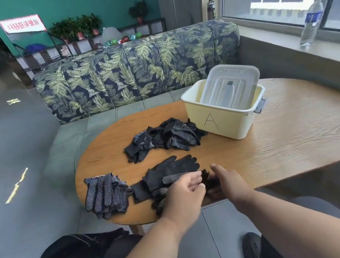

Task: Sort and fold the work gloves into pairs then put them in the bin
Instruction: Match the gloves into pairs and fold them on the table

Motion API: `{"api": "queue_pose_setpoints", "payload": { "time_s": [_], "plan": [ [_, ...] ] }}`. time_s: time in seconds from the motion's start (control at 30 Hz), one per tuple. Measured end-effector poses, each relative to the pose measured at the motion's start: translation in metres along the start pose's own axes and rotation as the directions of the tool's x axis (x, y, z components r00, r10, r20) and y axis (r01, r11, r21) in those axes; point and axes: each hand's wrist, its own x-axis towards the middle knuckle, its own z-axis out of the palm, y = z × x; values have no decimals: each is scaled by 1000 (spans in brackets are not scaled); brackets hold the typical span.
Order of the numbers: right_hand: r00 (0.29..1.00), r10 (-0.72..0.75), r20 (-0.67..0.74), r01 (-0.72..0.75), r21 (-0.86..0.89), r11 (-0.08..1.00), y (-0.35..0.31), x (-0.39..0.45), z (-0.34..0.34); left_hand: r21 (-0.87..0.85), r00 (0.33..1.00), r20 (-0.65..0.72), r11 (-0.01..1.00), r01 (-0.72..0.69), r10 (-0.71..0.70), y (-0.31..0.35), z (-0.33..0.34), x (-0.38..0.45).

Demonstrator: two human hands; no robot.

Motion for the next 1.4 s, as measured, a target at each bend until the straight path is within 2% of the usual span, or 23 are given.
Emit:
{"api": "queue_pose_setpoints", "payload": {
  "time_s": [0.1, 0.23, 0.33, 0.53, 0.73, 1.03, 1.1, 1.27, 1.4],
  "plan": [
    [999, -27, -28, 25, -81, 996, -2, 0, 2, 170, 994, -100, 985, -20, 37, -16, -18, -5],
    [999, -42, -33, 37, -136, 990, 2, 5, 2, 439, 962, -248, 899, 6, 115, -43, -42, -12],
    [999, -34, -38, 29, -114, 993, 2, 6, 0, 536, 953, -259, 844, 4, 160, -59, -49, -16],
    [997, -30, -67, 24, -90, 996, 5, 6, -7, 509, 961, -261, 859, 58, 90, -69, -50, -4],
    [999, 6, -50, -10, -84, 996, 1, 5, -12, 555, 971, -236, 824, 113, 25, -65, -47, 19],
    [996, 53, -73, -67, -201, 977, -14, 12, -6, 503, 950, -308, 841, 200, -42, -55, -61, 34],
    [996, 38, -84, -55, -202, 978, -11, 13, -7, 518, 954, -299, 834, 189, -30, -56, -62, 34],
    [999, 26, -47, -37, -273, 961, -12, 14, -10, 554, 935, -339, 826, 109, 104, -62, -58, 19],
    [998, 49, -30, -55, -263, 963, -16, 17, -12, 522, 939, -328, 848, 93, 100, -74, -53, 4]
  ]
}}
